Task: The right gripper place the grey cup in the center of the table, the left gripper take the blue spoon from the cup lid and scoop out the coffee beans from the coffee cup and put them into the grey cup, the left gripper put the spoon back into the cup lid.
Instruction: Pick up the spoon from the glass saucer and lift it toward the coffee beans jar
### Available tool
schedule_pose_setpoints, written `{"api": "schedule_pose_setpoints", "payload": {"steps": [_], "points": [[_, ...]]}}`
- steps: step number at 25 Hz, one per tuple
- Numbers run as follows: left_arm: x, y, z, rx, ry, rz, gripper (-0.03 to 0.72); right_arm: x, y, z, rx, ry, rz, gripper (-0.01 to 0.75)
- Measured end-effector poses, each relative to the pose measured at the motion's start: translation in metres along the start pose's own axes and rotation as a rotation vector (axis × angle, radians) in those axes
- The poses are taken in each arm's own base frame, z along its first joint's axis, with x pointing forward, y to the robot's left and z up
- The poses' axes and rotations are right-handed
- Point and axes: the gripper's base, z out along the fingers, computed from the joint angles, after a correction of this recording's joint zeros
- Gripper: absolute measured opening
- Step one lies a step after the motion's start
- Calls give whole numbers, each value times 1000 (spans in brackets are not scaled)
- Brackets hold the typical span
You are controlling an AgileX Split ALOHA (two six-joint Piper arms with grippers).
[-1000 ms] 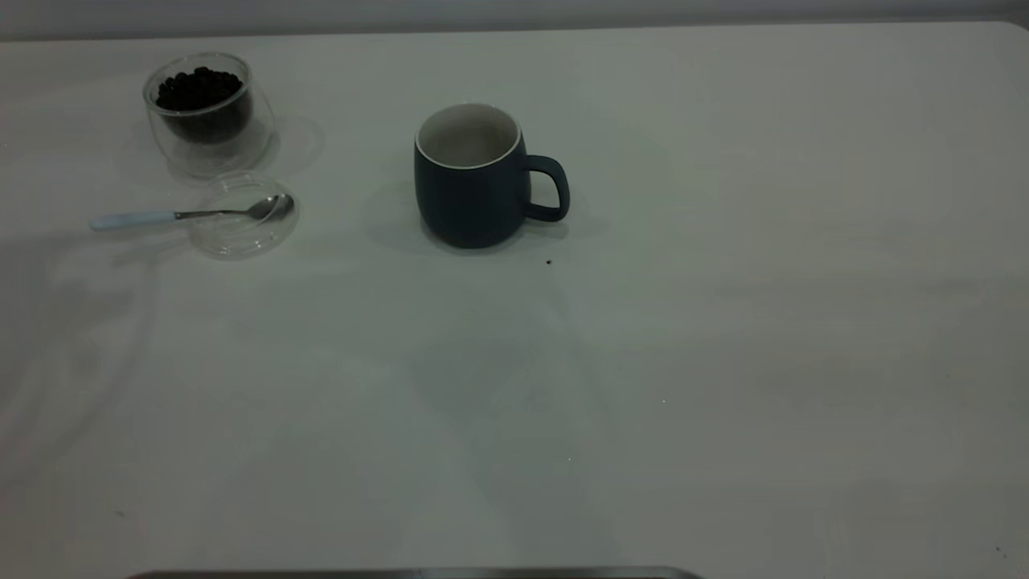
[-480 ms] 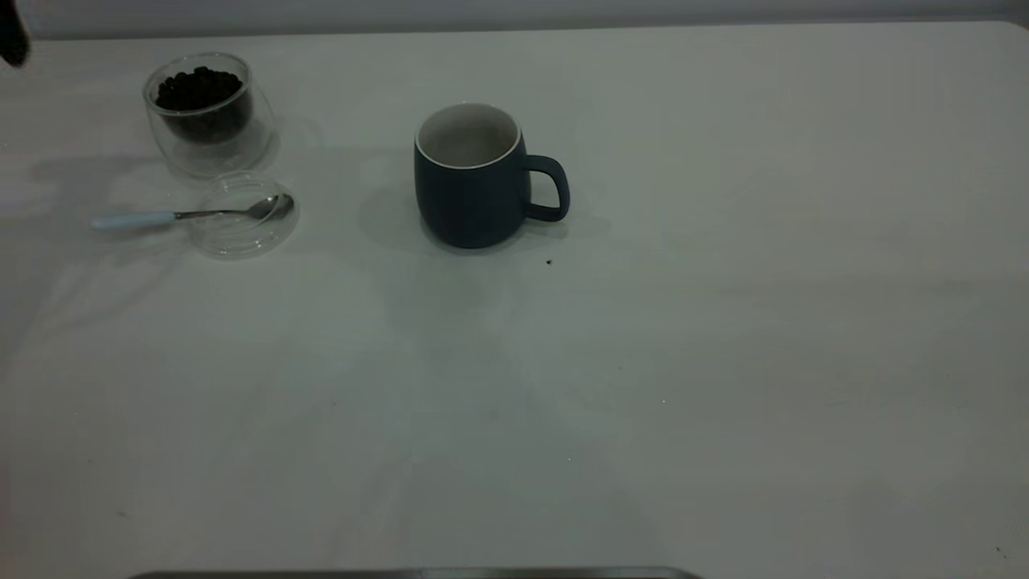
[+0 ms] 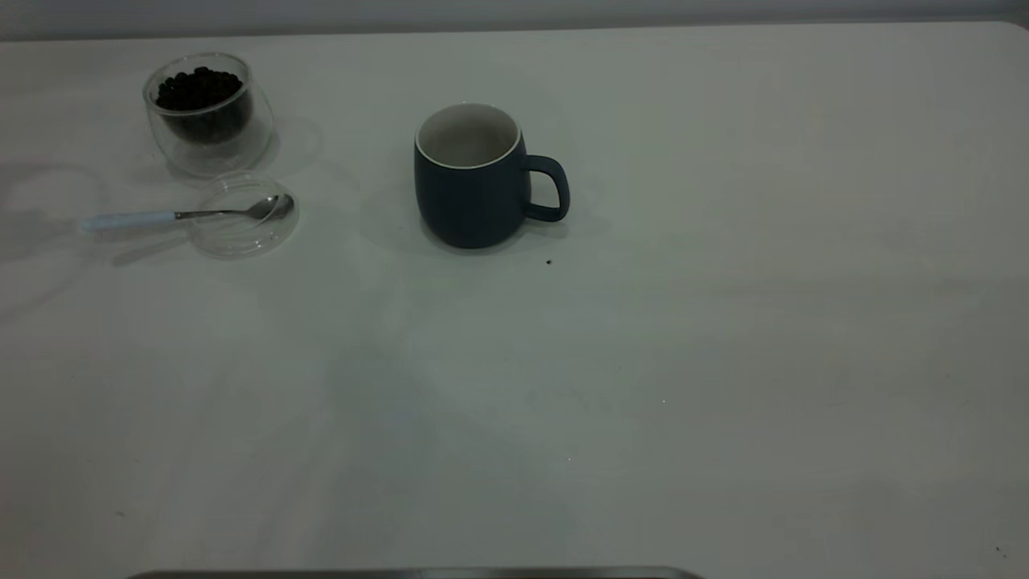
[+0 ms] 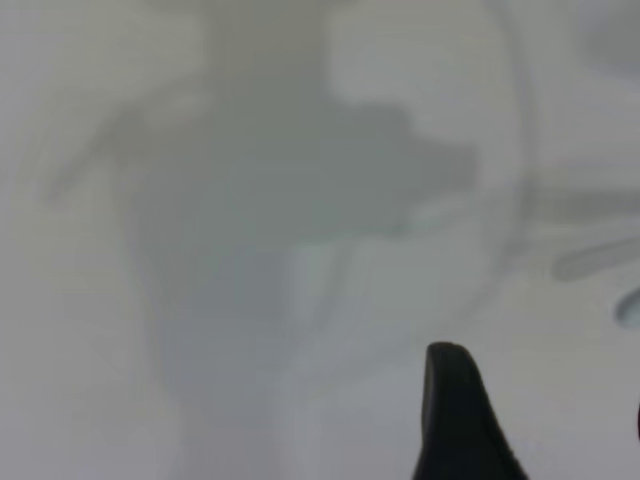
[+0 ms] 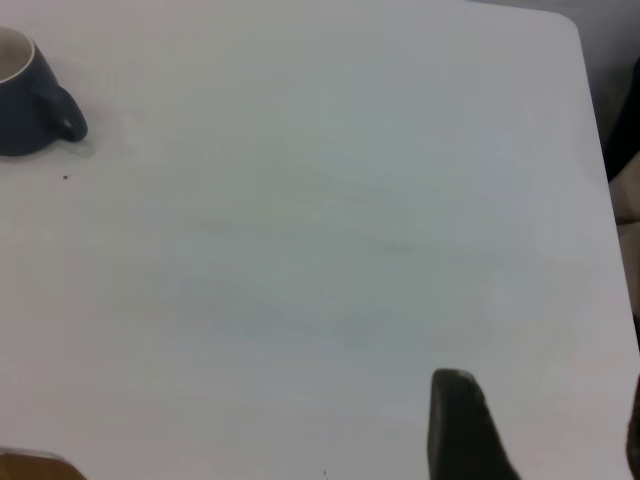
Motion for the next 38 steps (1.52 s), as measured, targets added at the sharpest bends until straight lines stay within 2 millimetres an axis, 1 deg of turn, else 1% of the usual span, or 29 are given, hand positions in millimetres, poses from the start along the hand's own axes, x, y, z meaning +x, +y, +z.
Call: {"api": "schedule_pose_setpoints", "payload": {"steps": [3,5,8,10,14,17,19,21,24,26,29,33,38], "points": [[4,18,10,112,28,-51,491,0,0,0,0,0,0,364],[5,22,21,217,34,-31,491,0,0,0,0,0,0,364],[6,20,40,335,26,15,491,0,0,0,0,0,0,364],[6,18,52,382,23,35,491,0,0,0,0,0,0,364],[11,15,81,430,56,64,491,0,0,0,0,0,0,364],[17,8,102,450,99,102,495,0,0,0,0,0,0,364],[20,3,112,460,119,118,508,0,0,0,0,0,0,364],[21,0,118,465,126,120,545,0,0,0,0,0,0,364],[20,0,121,467,110,112,611,0,0,0,0,1,0,364],[20,0,123,475,106,119,635,0,0,0,0,1,0,364],[23,-2,128,495,118,128,635,0,0,0,0,1,0,364],[27,-3,137,514,144,123,616,0,0,0,0,1,0,364],[28,-8,143,576,123,116,595,0,0,0,0,1,0,364]]}}
